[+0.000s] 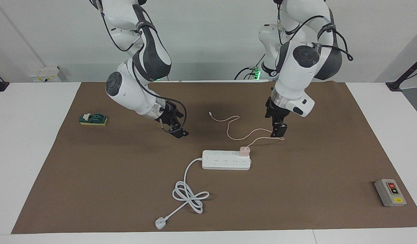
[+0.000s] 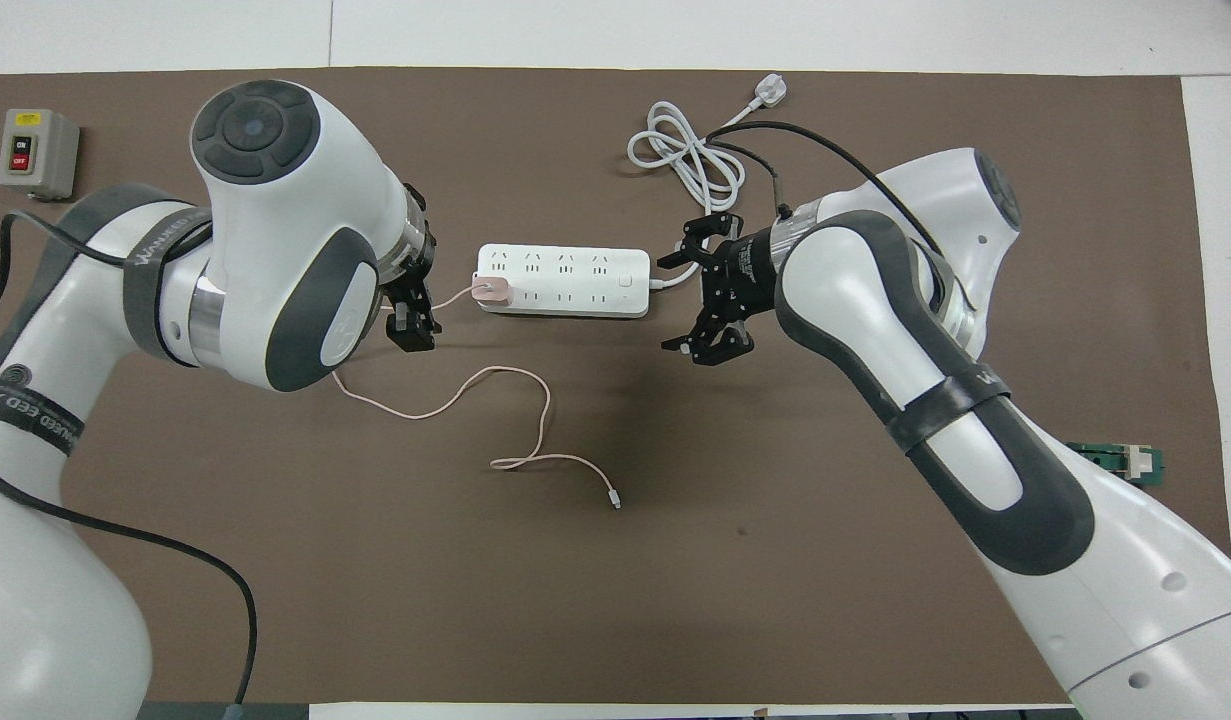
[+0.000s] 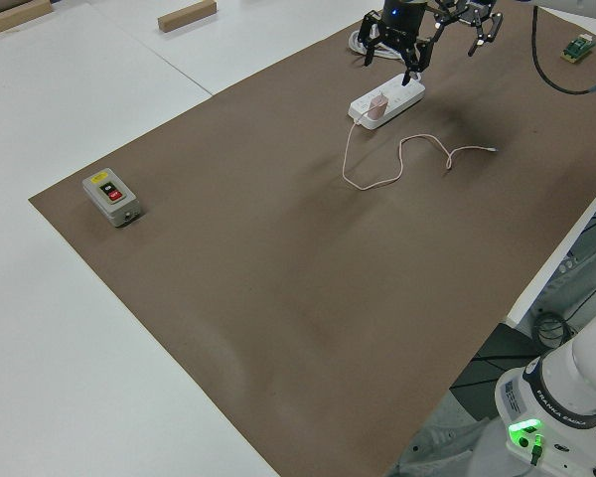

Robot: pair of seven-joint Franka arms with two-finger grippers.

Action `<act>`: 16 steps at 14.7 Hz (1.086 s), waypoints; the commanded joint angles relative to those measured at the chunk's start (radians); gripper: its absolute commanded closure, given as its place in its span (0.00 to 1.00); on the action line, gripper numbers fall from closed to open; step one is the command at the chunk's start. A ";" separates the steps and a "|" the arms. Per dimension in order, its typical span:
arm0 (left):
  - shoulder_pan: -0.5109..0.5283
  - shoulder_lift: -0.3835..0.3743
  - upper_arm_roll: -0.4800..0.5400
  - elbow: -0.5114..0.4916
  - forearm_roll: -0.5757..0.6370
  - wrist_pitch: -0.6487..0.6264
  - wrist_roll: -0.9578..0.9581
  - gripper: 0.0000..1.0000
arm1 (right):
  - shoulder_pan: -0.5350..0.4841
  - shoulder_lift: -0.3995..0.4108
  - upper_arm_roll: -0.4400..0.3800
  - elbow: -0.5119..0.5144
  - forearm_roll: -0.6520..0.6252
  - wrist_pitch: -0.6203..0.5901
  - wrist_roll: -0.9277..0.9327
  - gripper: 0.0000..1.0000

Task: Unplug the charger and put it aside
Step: 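Reach the left gripper to the pink charger while the right gripper reaches the strip, then close the left gripper on the charger while the right gripper grips the strip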

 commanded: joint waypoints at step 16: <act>-0.061 0.158 0.013 0.068 0.009 0.099 -0.044 0.00 | -0.035 0.314 0.000 0.215 0.389 -0.068 -0.323 0.00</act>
